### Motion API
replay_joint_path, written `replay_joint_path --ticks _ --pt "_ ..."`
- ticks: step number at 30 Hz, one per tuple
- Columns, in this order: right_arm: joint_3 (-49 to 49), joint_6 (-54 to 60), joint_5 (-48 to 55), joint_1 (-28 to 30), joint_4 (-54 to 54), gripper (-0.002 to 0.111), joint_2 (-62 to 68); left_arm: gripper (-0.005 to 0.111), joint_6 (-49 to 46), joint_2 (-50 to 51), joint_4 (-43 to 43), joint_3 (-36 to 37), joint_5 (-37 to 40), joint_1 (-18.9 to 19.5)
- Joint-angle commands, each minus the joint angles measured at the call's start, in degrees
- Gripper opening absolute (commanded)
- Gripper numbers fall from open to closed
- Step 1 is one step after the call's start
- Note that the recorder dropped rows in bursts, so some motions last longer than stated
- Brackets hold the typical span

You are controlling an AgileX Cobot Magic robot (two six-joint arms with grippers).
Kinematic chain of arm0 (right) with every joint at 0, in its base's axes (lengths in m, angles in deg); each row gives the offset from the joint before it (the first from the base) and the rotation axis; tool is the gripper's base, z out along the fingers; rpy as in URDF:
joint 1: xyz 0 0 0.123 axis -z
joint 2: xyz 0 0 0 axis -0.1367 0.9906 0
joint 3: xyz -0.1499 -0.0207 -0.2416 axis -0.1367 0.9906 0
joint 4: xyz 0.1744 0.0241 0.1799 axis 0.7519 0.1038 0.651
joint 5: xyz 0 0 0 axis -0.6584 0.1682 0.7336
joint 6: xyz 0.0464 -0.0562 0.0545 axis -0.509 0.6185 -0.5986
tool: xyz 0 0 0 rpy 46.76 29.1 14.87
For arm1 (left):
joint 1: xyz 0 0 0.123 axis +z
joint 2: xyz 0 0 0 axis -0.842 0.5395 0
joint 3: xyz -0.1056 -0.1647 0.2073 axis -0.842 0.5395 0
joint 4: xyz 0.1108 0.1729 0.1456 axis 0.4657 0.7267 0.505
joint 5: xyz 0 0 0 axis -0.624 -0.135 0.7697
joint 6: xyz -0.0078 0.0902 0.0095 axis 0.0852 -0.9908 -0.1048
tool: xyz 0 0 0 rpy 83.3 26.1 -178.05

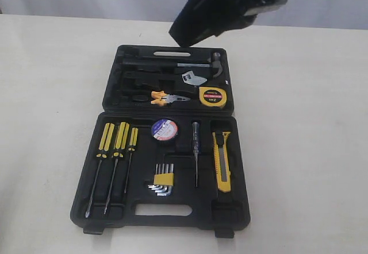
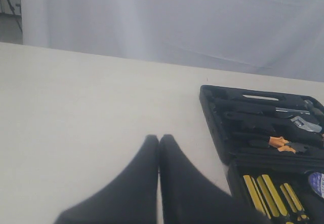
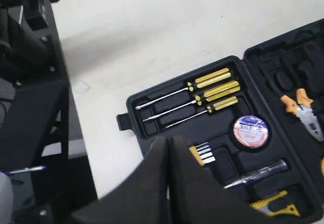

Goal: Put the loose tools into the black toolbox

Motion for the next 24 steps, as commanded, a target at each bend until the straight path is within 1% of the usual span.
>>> replay_joint_path --ticks 1,4,10,12,15,17,19,22,24 --pt "0.0 -4.3 0.2 0.1 4.6 0.000 -0.5 0.000 0.0 0.2 -0.2 -0.3 0.0 -0.3" --pt "0.0 -7.6 0.2 0.1 9.6 0.000 -0.5 0.000 0.0 0.2 -0.2 -0.3 0.0 -0.3" --pt "0.0 -7.6 0.2 0.1 18.6 0.000 -0.6 0.000 0.0 0.2 -0.2 -0.3 0.0 -0.3" --pt "0.0 -7.6 0.0 -0.2 18.4 -0.001 -1.2 0.000 0.0 0.2 -0.2 -0.3 0.0 -0.3" --pt "0.1 -7.8 -3.3 -2.8 14.3 -0.001 -2.4 0.000 0.0 0.2 -0.2 -0.3 0.0 -0.3" --pt "0.1 -11.1 -6.4 -5.3 8.3 -0.001 -2.8 0.000 0.0 0.2 -0.2 -0.3 0.0 -0.3" --pt "0.1 -18.9 -10.2 -9.1 -2.8 -0.001 -3.2 0.000 0.0 0.2 -0.2 -0.3 0.0 -0.3" --pt "0.1 -31.2 -13.1 -15.9 -23.9 -0.001 -3.2 0.000 0.0 0.2 -0.1 -0.3 0.0 -0.3" --pt "2.0 -36.1 -15.2 -21.1 -35.9 -0.001 -3.0 0.000 0.0 0.2 -0.1 -0.3 0.0 -0.3"
